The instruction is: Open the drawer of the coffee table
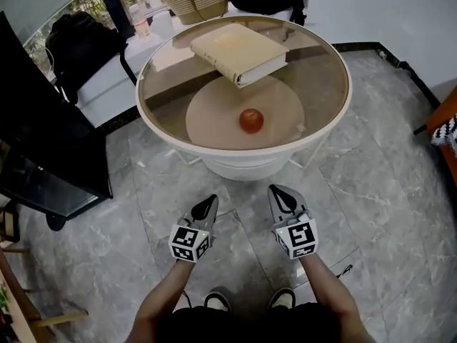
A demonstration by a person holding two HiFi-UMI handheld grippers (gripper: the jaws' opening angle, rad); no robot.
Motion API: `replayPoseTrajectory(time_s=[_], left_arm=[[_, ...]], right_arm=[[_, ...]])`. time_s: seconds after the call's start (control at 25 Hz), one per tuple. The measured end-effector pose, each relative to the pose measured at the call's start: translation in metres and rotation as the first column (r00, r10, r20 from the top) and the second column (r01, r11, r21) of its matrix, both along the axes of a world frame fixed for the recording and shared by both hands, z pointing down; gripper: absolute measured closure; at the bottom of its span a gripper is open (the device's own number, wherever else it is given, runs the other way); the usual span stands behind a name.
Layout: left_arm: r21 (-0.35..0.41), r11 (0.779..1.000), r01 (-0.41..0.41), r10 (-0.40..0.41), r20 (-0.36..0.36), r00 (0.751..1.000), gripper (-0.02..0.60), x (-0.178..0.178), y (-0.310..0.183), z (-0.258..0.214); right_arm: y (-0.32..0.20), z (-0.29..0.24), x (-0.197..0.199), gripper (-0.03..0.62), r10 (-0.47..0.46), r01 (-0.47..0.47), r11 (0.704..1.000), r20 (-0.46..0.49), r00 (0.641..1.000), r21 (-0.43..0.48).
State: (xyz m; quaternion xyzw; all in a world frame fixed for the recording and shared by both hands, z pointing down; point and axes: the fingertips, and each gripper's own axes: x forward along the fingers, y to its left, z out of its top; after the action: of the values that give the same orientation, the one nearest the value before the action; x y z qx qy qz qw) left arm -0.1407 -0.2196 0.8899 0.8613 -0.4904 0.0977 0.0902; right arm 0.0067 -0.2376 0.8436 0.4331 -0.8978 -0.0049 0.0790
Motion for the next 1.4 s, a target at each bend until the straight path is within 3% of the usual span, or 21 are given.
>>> replayPoseTrajectory(time_s=[0.28, 0.4, 0.56, 0.68, 0.8, 1.04, 1.16, 1.2, 1.24, 1.28, 1.32, 1.4], left_arm=[[0.002, 1.0, -0.012, 0.012, -0.023, 1.0, 0.577, 0.015, 0.0, 0.007], [0.004, 1.0, -0.016, 0.016, 0.002, 1.0, 0.577, 0.018, 0.002, 0.005], [0.012, 1.0, -0.015, 0.014, 0.048, 0.999, 0.577, 0.018, 0.001, 0.002], [0.014, 1.0, -0.01, 0.009, 0.042, 0.999, 0.577, 0.018, 0.0, -0.002], [0.004, 1.0, -0.004, 0.004, 0.003, 1.0, 0.575, 0.019, -0.003, -0.005], [-0.048, 0.999, 0.007, -0.014, -0.149, 0.989, 0.577, 0.021, -0.004, -0.009], [-0.074, 0.997, 0.001, -0.022, -0.285, 0.958, 0.575, 0.019, -0.005, -0.013], [-0.093, 0.996, -0.005, -0.029, -0.357, 0.934, 0.575, 0.017, -0.005, -0.014], [-0.121, 0.993, -0.009, -0.047, -0.451, 0.891, 0.574, 0.015, -0.006, -0.014], [-0.161, 0.987, -0.012, -0.082, -0.564, 0.822, 0.572, 0.012, -0.007, -0.014], [-0.207, 0.978, -0.016, -0.133, -0.685, 0.717, 0.572, 0.007, -0.009, -0.012], [-0.292, 0.956, -0.035, -0.251, -0.871, 0.422, 0.569, -0.005, -0.011, -0.007]], right_arm=[[0.002, -0.014, -0.007, 0.588, 0.013, -0.013, 0.999, 0.004, 1.0, 0.047], [0.003, -0.01, -0.009, 0.588, 0.016, -0.016, 0.999, -0.013, 1.0, 0.052], [0.001, -0.003, -0.003, 0.588, 0.037, -0.037, 0.999, 0.033, 0.999, 0.017], [0.001, -0.004, -0.001, 0.588, 0.039, -0.04, 0.999, 0.042, 0.998, 0.013], [0.003, -0.005, -0.002, 0.588, 0.031, -0.032, 0.999, 0.039, 0.999, 0.017], [0.009, -0.004, -0.008, 0.588, 0.002, -0.001, 0.999, -0.005, 1.0, 0.047], [0.011, -0.004, -0.01, 0.588, -0.011, 0.012, 0.999, -0.011, 1.0, 0.042], [0.012, -0.003, -0.011, 0.588, -0.016, 0.016, 0.999, -0.014, 1.0, 0.042], [0.013, -0.004, -0.012, 0.588, -0.02, 0.02, 0.999, -0.015, 1.0, 0.041], [0.013, -0.004, -0.012, 0.588, -0.022, 0.023, 0.999, -0.015, 1.0, 0.041], [0.014, -0.003, -0.012, 0.588, -0.024, 0.025, 0.999, -0.015, 1.0, 0.041], [0.014, -0.003, -0.012, 0.588, -0.027, 0.028, 0.999, -0.015, 1.0, 0.041]])
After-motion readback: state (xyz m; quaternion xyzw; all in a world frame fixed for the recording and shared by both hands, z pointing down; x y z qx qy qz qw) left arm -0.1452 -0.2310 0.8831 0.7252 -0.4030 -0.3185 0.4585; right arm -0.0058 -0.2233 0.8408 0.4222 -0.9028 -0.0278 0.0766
